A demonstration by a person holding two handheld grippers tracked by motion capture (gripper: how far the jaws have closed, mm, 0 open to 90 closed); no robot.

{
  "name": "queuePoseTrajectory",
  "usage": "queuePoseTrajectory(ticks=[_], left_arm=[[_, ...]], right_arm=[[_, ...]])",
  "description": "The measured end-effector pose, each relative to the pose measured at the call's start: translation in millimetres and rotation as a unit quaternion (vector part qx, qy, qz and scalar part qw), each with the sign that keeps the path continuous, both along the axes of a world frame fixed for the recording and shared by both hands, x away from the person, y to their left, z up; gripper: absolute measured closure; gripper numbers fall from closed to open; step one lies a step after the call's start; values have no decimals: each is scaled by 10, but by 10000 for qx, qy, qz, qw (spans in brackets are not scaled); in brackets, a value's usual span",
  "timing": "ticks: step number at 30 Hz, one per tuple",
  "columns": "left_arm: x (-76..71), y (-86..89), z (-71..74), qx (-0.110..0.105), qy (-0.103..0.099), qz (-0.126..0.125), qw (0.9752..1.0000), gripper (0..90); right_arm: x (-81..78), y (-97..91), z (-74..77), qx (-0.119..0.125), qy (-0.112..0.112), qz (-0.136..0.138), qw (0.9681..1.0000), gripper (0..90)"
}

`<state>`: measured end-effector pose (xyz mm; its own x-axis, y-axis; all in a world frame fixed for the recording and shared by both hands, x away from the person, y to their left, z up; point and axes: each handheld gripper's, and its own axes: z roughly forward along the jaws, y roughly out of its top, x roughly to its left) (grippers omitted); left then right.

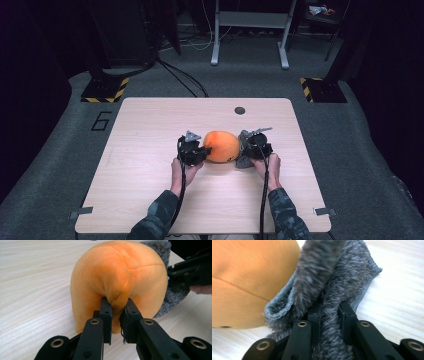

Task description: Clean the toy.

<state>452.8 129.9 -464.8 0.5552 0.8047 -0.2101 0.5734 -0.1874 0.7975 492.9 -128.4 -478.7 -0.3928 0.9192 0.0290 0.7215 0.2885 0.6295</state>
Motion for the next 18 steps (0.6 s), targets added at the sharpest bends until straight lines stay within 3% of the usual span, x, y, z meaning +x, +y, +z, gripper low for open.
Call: queuePoseTrajectory(ticks=[4, 7, 8, 11, 14, 16, 18], left_arm=[[-1, 2, 7, 90, -55, -80, 9999, 804], [-12, -21, 17, 139, -78, -83, 9998, 803], [-14, -28, 18, 133, -79, -86, 9998, 802], [-15, -31, 23, 187, -101, -133, 9997, 802], [-16, -37, 29, 197, -89, -143, 9997, 802], [-21, -55, 27, 145, -105, -126, 9998, 802], [-21, -60, 33, 234, -124, -158, 9995, 802]], right_arm=[[-124, 20, 346, 203, -382, 108, 9990, 754], [-196, 83, 598, 432, -669, 319, 9963, 754], [-237, 145, 731, 511, -831, 498, 9940, 754], [-317, 319, 932, 638, -1034, 795, 9894, 753], [-344, 515, 1010, 647, -1121, 1078, 9857, 753], [-325, 645, 980, 631, -1059, 1216, 9849, 753], [-281, 754, 897, 459, -941, 1320, 9857, 752]])
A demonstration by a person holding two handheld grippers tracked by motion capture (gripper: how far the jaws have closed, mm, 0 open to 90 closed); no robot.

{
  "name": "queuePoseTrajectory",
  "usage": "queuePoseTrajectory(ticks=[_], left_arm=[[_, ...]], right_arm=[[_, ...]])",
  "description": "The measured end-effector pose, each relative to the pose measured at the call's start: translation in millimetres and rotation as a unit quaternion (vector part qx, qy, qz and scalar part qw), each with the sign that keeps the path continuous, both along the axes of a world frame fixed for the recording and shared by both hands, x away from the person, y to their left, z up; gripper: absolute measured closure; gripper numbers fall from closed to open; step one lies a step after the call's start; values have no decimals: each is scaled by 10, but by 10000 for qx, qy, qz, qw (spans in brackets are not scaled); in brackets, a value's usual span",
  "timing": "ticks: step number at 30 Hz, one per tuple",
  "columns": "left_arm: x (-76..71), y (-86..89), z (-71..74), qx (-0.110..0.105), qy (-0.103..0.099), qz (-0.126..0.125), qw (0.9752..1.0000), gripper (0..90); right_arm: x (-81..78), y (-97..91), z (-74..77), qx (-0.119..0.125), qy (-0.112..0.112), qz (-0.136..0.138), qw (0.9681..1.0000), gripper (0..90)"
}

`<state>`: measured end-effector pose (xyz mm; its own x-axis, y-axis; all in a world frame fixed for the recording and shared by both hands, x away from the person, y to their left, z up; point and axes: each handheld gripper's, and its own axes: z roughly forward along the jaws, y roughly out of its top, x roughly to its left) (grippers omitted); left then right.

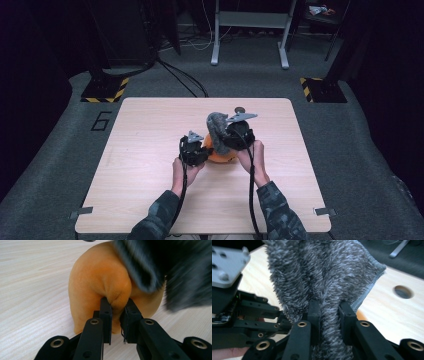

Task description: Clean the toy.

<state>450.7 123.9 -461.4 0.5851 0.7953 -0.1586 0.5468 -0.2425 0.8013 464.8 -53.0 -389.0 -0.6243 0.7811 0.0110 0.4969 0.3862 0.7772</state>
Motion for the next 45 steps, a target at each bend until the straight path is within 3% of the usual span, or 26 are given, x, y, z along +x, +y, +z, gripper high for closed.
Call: queuePoseTrajectory(ticks=[2, 5, 10, 19, 30, 38, 41, 45], left_arm=[[2, -2, -8, 20, 1, 6, 10000, 800], [4, 5, -13, -10, 7, 12, 10000, 800], [5, 5, -17, -44, 10, 27, 10000, 800], [6, 15, -26, -87, 7, 47, 10000, 799], [13, 25, -35, -111, 22, 56, 9999, 796], [13, 28, -34, -108, 17, 52, 9999, 795], [17, 39, -30, -89, 31, 51, 9999, 794], [18, 42, -29, -99, 26, 64, 9999, 792]], right_arm=[[41, 54, -98, -228, -24, -66, 9997, 753], [40, -11, -122, -137, 29, -195, 9997, 753], [39, -176, -164, -278, -6, -400, 9988, 753], [74, -466, -344, -393, 218, -829, 9955, 752], [205, -655, -686, -640, 686, -1184, 9885, 750], [305, -713, -984, -568, 1224, -1252, 9829, 747], [284, -749, -924, -531, 1183, -1297, 9830, 747], [186, -799, -674, -433, 756, -1316, 9875, 748]])
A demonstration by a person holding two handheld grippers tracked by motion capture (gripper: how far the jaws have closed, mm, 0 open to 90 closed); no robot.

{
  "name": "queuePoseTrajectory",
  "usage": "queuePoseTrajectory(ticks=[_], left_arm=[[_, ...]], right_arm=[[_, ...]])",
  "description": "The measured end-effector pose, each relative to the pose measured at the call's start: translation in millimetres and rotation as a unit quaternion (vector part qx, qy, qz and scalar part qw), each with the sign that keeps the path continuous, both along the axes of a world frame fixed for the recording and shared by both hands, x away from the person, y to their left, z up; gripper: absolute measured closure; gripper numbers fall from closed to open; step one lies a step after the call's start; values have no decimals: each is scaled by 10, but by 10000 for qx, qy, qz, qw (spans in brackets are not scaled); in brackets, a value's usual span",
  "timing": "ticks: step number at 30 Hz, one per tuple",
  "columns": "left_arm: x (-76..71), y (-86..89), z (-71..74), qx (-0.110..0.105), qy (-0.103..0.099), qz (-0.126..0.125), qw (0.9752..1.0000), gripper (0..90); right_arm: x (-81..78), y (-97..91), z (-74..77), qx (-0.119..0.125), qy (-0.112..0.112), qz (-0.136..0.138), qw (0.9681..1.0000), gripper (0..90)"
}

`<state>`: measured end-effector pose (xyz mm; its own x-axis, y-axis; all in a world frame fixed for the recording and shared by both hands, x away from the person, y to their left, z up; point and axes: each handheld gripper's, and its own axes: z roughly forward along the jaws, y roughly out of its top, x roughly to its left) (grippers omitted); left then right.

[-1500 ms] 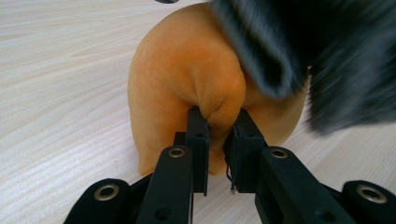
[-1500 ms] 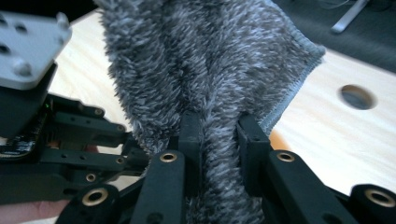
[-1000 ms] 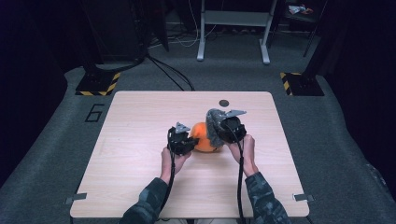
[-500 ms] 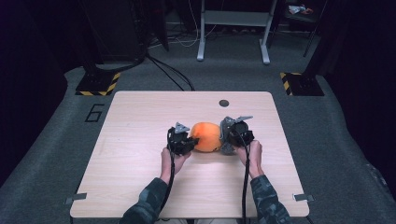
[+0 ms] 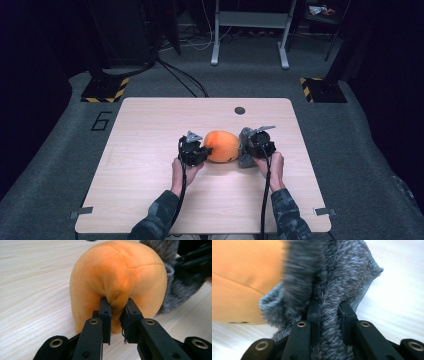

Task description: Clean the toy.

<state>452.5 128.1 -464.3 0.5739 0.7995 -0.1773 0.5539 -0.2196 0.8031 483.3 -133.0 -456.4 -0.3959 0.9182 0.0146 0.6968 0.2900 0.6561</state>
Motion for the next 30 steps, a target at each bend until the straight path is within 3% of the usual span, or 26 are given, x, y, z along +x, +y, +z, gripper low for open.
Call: queuePoseTrajectory(ticks=[5, 8, 10, 13, 16, 22, 24, 27, 30], left_arm=[[0, 0, 1, 1, -6, 3, 10000, 790], [2, 3, -2, -11, -14, 4, 10000, 788], [1, 4, -1, -8, -17, 0, 10000, 786], [1, 10, -2, 14, -31, -18, 10000, 770], [2, 30, -7, 76, -86, -3, 9999, 709], [-17, 26, -48, 460, -168, 31, 9988, 516], [-7, 27, -72, 457, -189, 73, 9988, 484], [20, 4, -78, 556, -300, -32, 9980, 477], [45, -31, -105, 558, -357, -160, 9977, 534]], right_arm=[[-152, 62, 411, 170, -595, 174, 9979, 748], [-204, 179, 536, 246, -692, 389, 9965, 748], [-190, 269, 520, 127, -640, 554, 9963, 748], [-123, 395, 375, -84, -420, 635, 9971, 749], [-83, 413, 316, -26, -439, 556, 9975, 749], [-6, 408, 326, -74, -442, 471, 9979, 750], [9, 414, 326, -70, -416, 446, 9981, 750], [17, 429, 325, -105, -429, 458, 9980, 750], [25, 425, 317, -125, -449, 476, 9978, 750]])
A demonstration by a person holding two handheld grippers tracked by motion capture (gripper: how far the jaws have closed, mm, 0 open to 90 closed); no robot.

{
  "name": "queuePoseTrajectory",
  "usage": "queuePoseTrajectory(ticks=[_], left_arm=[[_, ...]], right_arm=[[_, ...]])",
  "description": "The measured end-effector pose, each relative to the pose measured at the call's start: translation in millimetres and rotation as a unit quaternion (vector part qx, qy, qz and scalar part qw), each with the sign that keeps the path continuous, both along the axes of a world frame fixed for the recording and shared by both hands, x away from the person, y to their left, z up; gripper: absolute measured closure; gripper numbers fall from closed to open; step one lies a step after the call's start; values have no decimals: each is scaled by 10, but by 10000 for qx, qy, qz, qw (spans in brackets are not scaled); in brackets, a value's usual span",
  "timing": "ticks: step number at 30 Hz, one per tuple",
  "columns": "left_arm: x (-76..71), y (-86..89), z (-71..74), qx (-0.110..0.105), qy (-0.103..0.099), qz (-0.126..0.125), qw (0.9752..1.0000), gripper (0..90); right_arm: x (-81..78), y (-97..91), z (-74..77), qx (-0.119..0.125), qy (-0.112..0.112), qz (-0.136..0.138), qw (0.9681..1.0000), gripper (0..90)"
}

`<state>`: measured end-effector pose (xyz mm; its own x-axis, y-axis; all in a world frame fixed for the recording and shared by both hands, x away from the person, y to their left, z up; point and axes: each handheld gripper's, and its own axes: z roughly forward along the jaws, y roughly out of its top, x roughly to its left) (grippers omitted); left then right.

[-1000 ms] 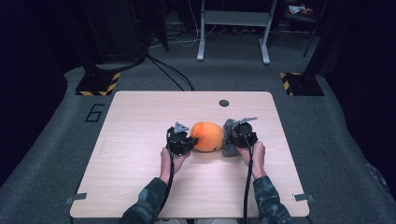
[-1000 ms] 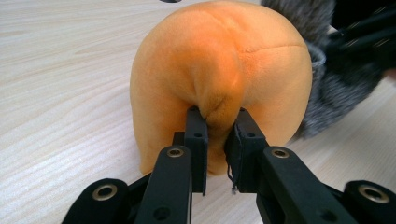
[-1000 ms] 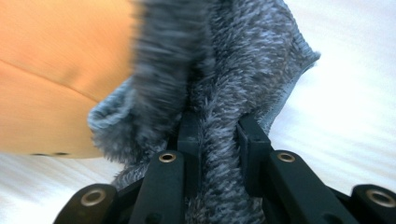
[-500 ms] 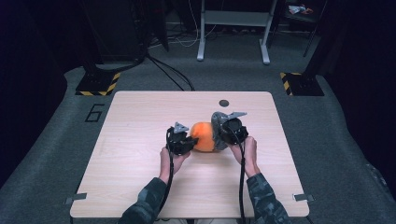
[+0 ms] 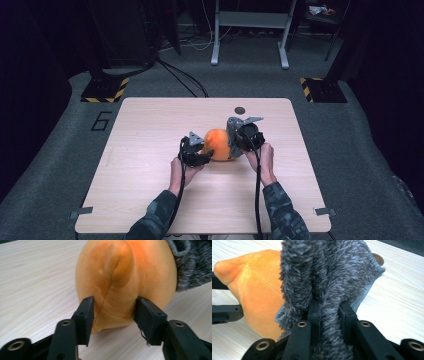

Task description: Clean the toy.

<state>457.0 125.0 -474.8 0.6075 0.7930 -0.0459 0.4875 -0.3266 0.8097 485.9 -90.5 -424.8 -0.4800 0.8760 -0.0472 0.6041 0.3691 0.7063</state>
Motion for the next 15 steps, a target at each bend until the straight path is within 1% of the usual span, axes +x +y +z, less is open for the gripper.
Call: queuePoseTrajectory(ticks=[1, 2, 4, 5, 7, 8, 9, 10, 11, 13, 14, 15], left_arm=[[8, -19, -20, -10, -5, -20, 10000, 567], [11, -27, -30, 9, -38, -34, 10000, 614], [9, -50, -34, 94, -63, -31, 9999, 704], [6, -60, -33, 120, -112, 13, 9999, 742], [0, -65, -17, 112, -102, 32, 9999, 796], [-5, -66, -5, 83, -91, 32, 9999, 808], [-12, -63, 11, 55, -65, 11, 10000, 816], [-17, -53, 30, 3, -12, -21, 10000, 822], [-21, -47, 49, -91, 43, -35, 9999, 825], [-33, -33, 91, -236, 137, -89, 9996, 830], [-42, -31, 114, -288, 175, -113, 9994, 831], [-48, -32, 132, -319, 229, -128, 9991, 831]], right_arm=[[-7, 3, -2, 28, 36, -53, 10000, 750], [-1, -3, -9, 35, -1, -3, 10000, 750], [-7, -5, -12, 45, -8, -12, 10000, 750], [-11, -10, -12, 66, -2, -5, 10000, 750], [-18, -29, -8, 146, -28, -18, 9999, 749], [-23, -44, -2, 154, -63, -25, 9999, 749], [-37, -58, 9, 201, -53, -68, 9998, 748], [-46, -77, 20, 224, -92, -69, 9997, 748], [-60, -97, 35, 233, -139, -74, 9996, 748], [-98, -125, 74, 298, -151, -132, 9994, 748], [-119, -135, 100, 334, -168, -146, 9992, 747], [-133, -148, 127, 339, -232, -100, 9991, 748]])
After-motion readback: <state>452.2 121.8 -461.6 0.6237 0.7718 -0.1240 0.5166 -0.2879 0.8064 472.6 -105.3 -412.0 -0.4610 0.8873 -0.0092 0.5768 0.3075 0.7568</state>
